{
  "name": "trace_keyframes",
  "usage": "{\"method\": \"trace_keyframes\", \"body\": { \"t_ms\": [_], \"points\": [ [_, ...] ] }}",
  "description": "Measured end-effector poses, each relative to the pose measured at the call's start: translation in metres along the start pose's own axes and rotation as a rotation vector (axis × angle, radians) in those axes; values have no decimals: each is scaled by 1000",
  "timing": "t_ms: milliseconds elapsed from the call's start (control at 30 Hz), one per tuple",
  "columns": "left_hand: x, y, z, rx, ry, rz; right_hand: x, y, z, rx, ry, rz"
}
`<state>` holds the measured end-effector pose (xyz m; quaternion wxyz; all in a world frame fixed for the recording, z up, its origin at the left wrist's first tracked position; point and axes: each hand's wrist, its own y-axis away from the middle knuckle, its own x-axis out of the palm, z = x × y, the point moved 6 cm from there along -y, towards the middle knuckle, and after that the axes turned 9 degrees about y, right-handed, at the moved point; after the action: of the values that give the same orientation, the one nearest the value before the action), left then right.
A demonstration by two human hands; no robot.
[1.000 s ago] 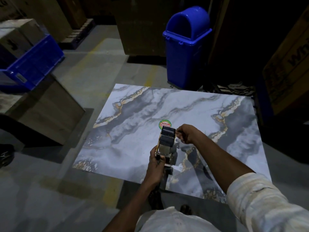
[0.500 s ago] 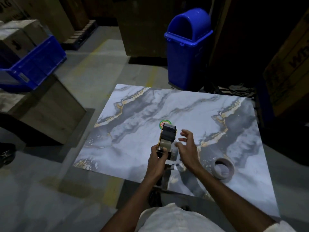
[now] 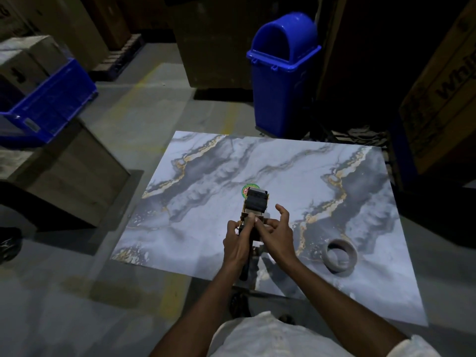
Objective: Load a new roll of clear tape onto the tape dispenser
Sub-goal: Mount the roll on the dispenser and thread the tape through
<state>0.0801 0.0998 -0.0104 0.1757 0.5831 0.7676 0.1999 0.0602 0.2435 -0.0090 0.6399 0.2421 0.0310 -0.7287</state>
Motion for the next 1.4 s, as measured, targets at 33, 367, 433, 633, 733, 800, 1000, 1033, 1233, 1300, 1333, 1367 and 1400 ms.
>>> {"method": "trace_keyframes", "body": {
  "t_ms": [33,367,433,633,733,800,1000,1033,1233,1300,1333,1367,1400],
  "points": [
    [0,1,0,-11,4,1,-1,1,4,-12,11,-10],
    [5,8,-13,32,-129,42,-9,10,17,-69,80,-99],
    [6,9,-14,39,-138,57,-8,8,14,-65,88,-104],
    [8,10,-5,6,-113,18,-12,-1,13,103,93,-139],
    [5,11,-7,-33,-94,-47,-10,-4,20,117,95,-85],
    [5,10,-9,-49,-112,-68,-10,-4,20,133,102,-88],
    [8,8,-12,-45,-106,-80,-12,-2,18,148,89,-42],
    [8,8,-14,-50,-94,-83,-13,0,17,142,80,-34],
    [10,14,-15,-22,-25,-94,0,32,-14,425,-187,63],
    [15,15,-7,-2,36,-79,16,43,-10,483,-501,331],
    [17,12,1,18,67,-77,18,46,-7,484,-636,432],
    [18,11,7,23,70,-89,18,49,-3,485,-741,492],
    [20,16,6,22,67,-98,17,50,-5,476,-766,521]
  ]
}}
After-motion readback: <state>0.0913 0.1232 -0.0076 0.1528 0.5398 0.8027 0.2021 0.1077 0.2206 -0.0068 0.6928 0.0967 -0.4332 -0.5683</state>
